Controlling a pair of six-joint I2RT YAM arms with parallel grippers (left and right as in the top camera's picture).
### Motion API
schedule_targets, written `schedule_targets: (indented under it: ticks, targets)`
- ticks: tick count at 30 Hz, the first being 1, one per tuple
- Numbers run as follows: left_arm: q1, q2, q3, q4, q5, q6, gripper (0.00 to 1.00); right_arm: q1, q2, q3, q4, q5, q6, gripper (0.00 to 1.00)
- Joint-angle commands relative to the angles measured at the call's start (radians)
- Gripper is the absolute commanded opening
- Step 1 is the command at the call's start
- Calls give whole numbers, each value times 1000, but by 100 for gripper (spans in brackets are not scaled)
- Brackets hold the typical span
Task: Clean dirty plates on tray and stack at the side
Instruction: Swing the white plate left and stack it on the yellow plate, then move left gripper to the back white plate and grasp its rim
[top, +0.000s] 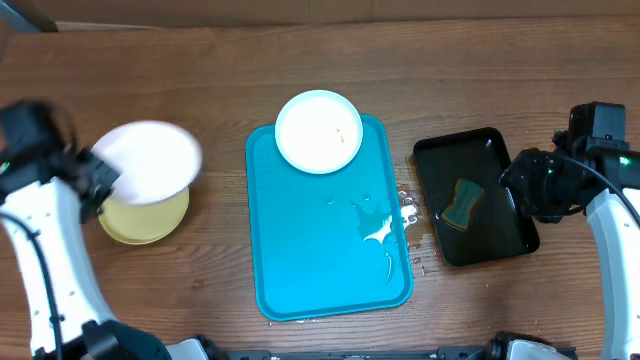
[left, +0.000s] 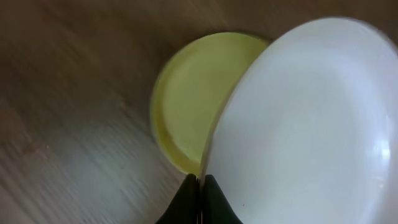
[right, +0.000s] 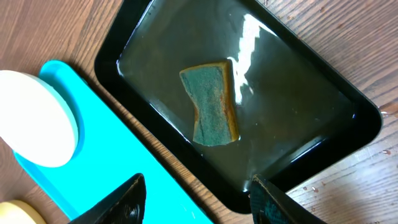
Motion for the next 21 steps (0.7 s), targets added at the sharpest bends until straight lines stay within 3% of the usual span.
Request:
schedule_targets:
  ticks: [1,9,10,12,13,16,21]
  targets:
    - [138,5,-152,77,81,-8,4,-4,-13,19,3,3,-3,56]
    - [179,43,-288,282,82,108,5,-4,-13,19,3,3,-10,56]
    - [177,42,-286,288,90,108,16,-4,-13,19,3,3,-10,56]
    - [177,40,-265,275,134,107,52,-4,-13,19,3,3,-10,55]
    - [177,40,-249,261,164,107,62,-4,-13,19,3,3,-10,56]
    - [156,34,-173,189,285,114,63,-4,-13,19,3,3,-11,56]
    - [-34,34,-81,150,454,321,61,-4,-13,19,11,3,-35,56]
